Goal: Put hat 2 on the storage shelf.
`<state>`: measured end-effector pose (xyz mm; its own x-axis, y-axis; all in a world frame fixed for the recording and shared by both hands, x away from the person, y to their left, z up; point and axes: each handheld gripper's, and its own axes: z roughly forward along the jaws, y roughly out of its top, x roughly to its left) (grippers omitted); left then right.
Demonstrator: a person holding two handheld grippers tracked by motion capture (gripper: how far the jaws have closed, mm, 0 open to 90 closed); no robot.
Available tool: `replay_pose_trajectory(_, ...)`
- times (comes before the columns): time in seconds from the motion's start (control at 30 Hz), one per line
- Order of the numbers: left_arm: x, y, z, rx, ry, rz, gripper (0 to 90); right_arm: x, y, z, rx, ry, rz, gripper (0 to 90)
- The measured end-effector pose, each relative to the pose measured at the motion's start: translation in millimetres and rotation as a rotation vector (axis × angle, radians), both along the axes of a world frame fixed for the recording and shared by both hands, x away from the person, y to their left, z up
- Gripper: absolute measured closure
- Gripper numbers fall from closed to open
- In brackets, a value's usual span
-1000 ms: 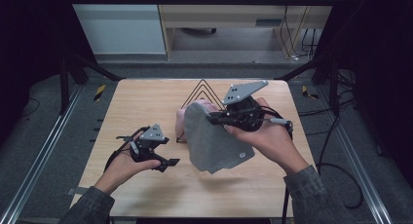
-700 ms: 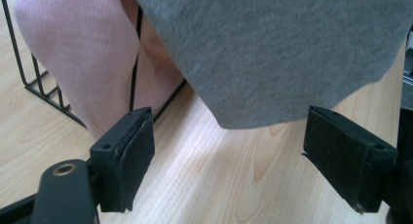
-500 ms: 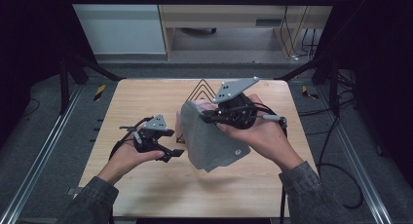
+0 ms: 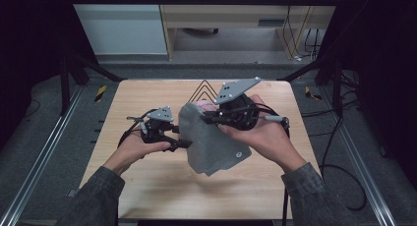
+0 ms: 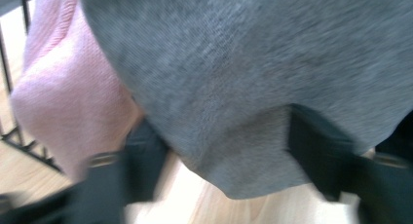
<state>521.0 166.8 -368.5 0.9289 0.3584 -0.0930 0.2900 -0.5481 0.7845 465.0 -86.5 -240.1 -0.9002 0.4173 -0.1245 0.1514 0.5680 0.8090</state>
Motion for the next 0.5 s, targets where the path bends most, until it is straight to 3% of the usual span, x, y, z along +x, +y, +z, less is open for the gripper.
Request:
replay_pose_trajectory(0.13, 0.1, -0.6, 0.9, 0.002, -0.004, 0.033, 76.1, 2.8, -8.5, -3.6, 0.004, 0.006, -0.022, 86.2)
replay_pose_trajectory(0.2, -0.4, -0.9, 2.0, -0.005, -0.003, 0.034, 84.3, 4.1, -13.2, -5.2, 0.006, 0.007, -0.033, 86.2)
replay_pose_trajectory(0.33, -4.8, -0.9, 7.9, 0.002, -0.014, 0.041, 87.5, 6.6, -24.0, -7.3, 0.010, 0.007, -0.065, 86.1)
replay_pose_trajectory(0.5, -9.7, 2.5, 30.2, 0.021, -0.047, 0.056, 88.0, 13.2, -39.3, -6.0, 0.025, 0.003, -0.121, 86.2)
